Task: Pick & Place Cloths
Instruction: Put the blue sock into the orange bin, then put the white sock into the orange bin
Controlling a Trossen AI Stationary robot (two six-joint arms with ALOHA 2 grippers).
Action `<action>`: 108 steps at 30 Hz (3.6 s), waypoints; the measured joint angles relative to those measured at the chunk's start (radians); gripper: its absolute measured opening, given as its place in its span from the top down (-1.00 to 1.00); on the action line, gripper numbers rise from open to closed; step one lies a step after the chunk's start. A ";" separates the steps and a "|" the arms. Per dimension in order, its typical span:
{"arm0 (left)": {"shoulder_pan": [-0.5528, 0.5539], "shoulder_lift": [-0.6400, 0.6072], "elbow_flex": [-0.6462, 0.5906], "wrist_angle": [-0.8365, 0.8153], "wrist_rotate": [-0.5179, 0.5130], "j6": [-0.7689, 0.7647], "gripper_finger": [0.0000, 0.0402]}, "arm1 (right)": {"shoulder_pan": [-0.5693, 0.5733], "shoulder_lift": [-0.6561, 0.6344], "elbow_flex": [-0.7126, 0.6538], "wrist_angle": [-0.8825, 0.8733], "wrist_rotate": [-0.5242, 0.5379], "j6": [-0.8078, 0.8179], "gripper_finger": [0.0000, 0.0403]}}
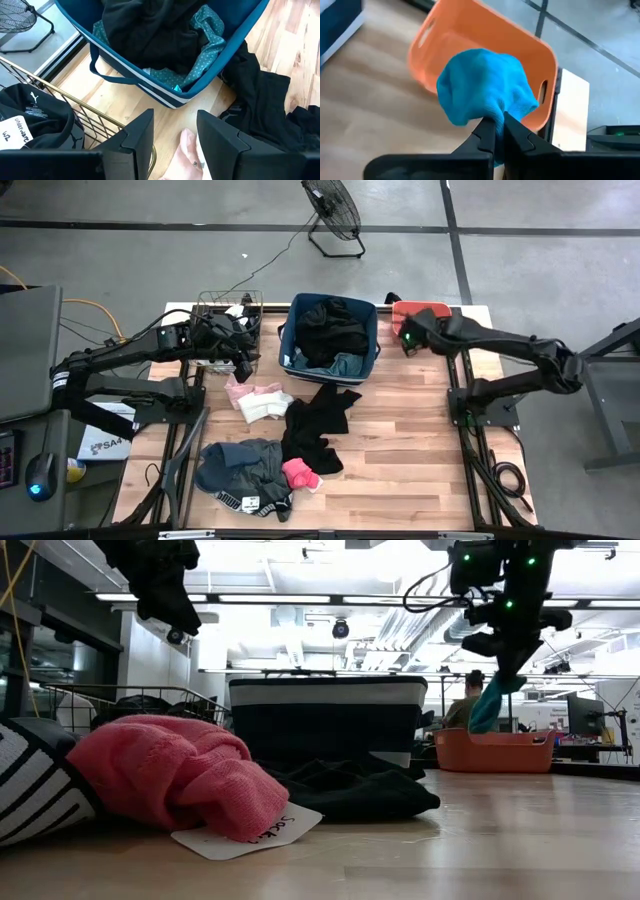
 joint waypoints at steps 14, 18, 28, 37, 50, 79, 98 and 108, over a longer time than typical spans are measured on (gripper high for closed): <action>0.000 0.000 0.000 0.000 0.000 0.001 0.28 | -0.357 0.043 0.000 0.205 -0.229 -0.193 0.98; 0.000 0.000 0.000 0.000 0.000 0.001 0.28 | -0.406 0.106 0.000 0.226 -0.298 -0.203 0.98; 0.000 0.000 0.000 0.000 0.000 0.001 0.28 | -0.445 0.272 0.000 0.325 -0.373 -0.246 0.98; 0.000 0.000 0.000 0.000 0.000 0.001 0.28 | -0.444 0.336 0.000 0.369 -0.363 -0.261 0.85; 0.000 0.000 0.000 -0.006 0.000 0.001 0.28 | -0.444 0.299 0.000 0.400 -0.328 -0.250 0.24; 0.000 0.000 -0.310 -0.008 0.174 -0.157 0.28 | -0.115 -0.034 0.000 0.388 -0.415 -0.244 0.13; -0.355 0.088 -0.341 0.113 0.073 0.071 0.28 | 0.096 -0.039 0.000 0.363 -0.305 -0.246 0.13; -0.412 0.271 -0.340 0.127 -0.126 0.097 0.28 | 0.119 -0.039 0.000 0.362 -0.305 -0.246 0.13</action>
